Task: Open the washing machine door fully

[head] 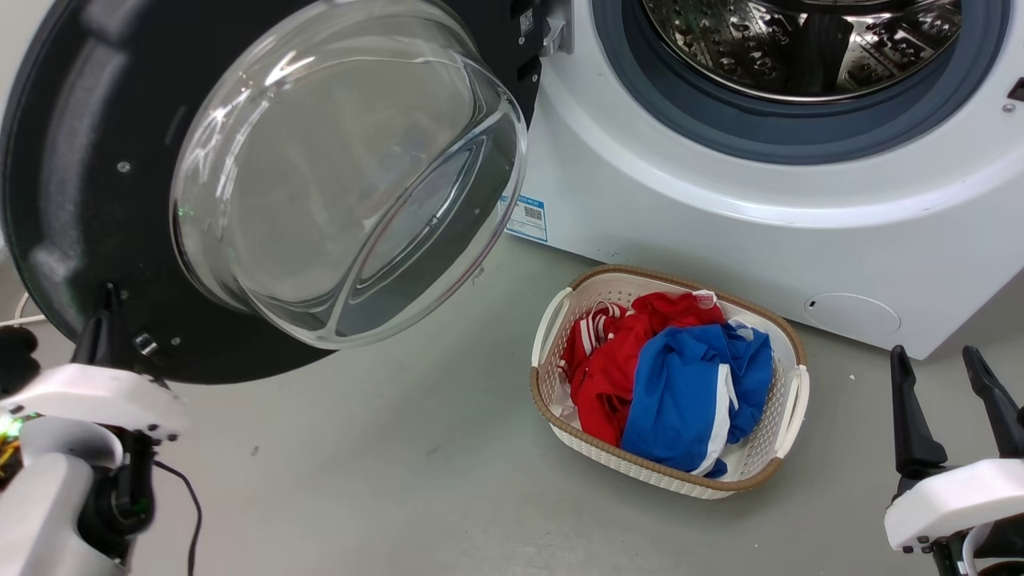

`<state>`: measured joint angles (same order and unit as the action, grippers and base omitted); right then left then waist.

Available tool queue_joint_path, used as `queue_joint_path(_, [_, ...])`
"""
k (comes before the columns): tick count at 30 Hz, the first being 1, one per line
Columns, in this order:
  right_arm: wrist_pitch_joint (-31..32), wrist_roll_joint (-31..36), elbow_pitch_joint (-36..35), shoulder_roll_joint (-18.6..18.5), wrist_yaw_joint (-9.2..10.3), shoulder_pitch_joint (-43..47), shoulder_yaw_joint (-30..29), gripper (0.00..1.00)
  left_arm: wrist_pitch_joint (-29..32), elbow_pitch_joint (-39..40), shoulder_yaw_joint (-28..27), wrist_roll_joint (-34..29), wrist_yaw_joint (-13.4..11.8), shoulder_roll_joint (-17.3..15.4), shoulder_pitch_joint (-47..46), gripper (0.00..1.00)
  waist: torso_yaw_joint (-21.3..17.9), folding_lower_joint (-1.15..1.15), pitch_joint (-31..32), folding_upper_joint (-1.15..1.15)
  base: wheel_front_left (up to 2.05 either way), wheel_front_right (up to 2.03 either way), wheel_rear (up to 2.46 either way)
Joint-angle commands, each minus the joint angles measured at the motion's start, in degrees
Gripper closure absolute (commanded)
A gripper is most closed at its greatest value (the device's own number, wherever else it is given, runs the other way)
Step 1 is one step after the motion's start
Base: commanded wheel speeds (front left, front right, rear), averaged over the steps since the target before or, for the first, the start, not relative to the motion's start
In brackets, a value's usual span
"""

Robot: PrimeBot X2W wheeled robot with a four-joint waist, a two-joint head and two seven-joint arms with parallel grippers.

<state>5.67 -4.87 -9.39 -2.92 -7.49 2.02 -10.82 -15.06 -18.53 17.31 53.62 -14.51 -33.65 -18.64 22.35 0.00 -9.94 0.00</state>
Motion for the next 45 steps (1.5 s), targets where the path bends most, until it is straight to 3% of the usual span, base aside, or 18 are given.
queue_joint_path(1, [0.2, 0.4, -0.3, 0.0, -0.01, -0.8, 0.0, 0.00, -0.1, -1.3, -1.0, -0.2, 0.6, -0.4, -1.2, 1.00, 0.0, 0.00, -0.1, 0.00, 0.00, 0.00, 0.00])
queue_joint_path(7, [0.0, 0.3, 0.4, 0.0, -0.01, -1.1, 0.1, 0.00, -0.1, -6.1, -3.3, -0.9, 3.9, -0.3, -3.1, 1.00, -0.3, 0.00, 0.2, 0.00, 0.00, 0.00, 0.00])
queue_joint_path(12, [-0.6, -0.3, 1.2, 0.0, -0.01, -0.4, 0.0, 0.00, -0.1, -4.6, -4.2, -4.5, 4.6, 1.4, -0.7, 1.00, -0.5, 0.00, 1.7, 0.00, 0.00, 0.00, 0.00])
queue_joint_path(19, [-1.8, -2.2, 3.6, 0.0, -0.01, 1.5, 0.5, 0.00, -0.1, 3.1, -1.6, -10.2, 1.5, 3.8, 6.3, 1.00, -0.6, 0.00, 6.2, 0.00, 0.00, 0.00, 0.00])
queue_joint_path(24, [-2.6, -2.8, 4.5, 0.0, -0.01, 2.6, 0.8, 0.00, 1.1, 10.0, 1.5, -12.8, -0.6, 3.8, 10.7, 1.00, -0.9, 0.00, 8.6, 0.00, 0.00, 0.00, 0.00])
queue_joint_path(29, [-2.5, -2.9, 4.7, 0.0, 0.00, 3.0, 1.5, 0.00, 3.2, 15.9, 5.4, -15.0, -1.2, 4.2, 12.0, 1.00, -2.4, 0.00, 9.4, 0.00, 0.00, 0.00, 0.00])
queue_joint_path(35, [-2.6, -2.2, 5.2, 0.0, 0.00, 2.2, 3.0, 0.00, 4.0, 18.6, 9.1, -16.6, -0.8, 6.2, 10.9, 1.00, -7.1, 0.00, 9.9, 0.00, 0.00, 0.00, 0.00])
queue_joint_path(36, [-2.7, -2.0, 5.3, 0.0, 0.00, 2.1, 3.3, 0.00, 3.9, 18.3, 9.7, -16.8, -0.7, 6.6, 11.0, 0.93, -8.1, 0.00, 10.1, 0.00, 0.00, 0.00, 0.00])
queue_joint_path(37, [-2.7, -2.2, 5.4, 0.0, -0.01, 1.9, 3.5, 0.00, 3.7, 18.1, 10.2, -17.0, -0.6, 7.1, 11.1, 0.76, -9.2, 0.00, 10.2, 0.00, 0.00, 0.00, 0.00])
queue_joint_path(39, [-2.7, -2.2, 5.6, 0.0, -0.01, 1.6, 3.6, 0.00, 3.5, 17.3, 11.1, -17.2, -0.3, 8.1, 11.3, 0.67, -11.3, 0.00, 10.3, 0.00, 0.00, 0.00, 0.00])
queue_joint_path(40, [-2.7, -2.0, 5.7, 0.0, 0.00, 1.4, 4.0, 0.00, 3.3, 16.7, 11.2, -17.2, -0.4, 8.4, 11.4, 0.56, -12.5, 0.00, 10.4, 0.00, 0.00, 0.00, 0.00])
queue_joint_path(41, [-2.7, -2.0, 5.9, 0.0, -0.01, 1.4, 3.9, 0.00, 3.2, 16.2, 11.5, -17.3, -0.3, 8.7, 11.3, 0.33, -13.3, 0.00, 10.5, 0.00, 0.00, 0.00, 0.00])
queue_joint_path(42, [-2.7, -1.8, 6.1, 0.0, 0.00, 1.3, 4.3, 0.00, 3.0, 15.6, 11.5, -17.2, -0.4, 8.9, 11.3, 0.18, -14.5, 0.00, 10.6, 0.00, 0.00, 0.00, 0.00])
queue_joint_path(44, [-2.9, -1.6, 6.2, 0.0, -0.01, 1.0, 4.6, 0.00, 2.6, 14.7, 11.6, -17.3, -0.5, 9.5, 11.0, 0.00, -16.4, 0.00, 10.8, 0.00, 0.00, 0.00, 0.00])
queue_joint_path(45, [-2.8, -1.4, 6.3, 0.0, 0.00, 1.0, 4.7, 0.00, 2.5, 14.1, 11.5, -17.4, -0.5, 9.6, 10.9, 0.00, -17.3, 0.00, 10.8, 0.00, 0.00, 0.00, 0.00])
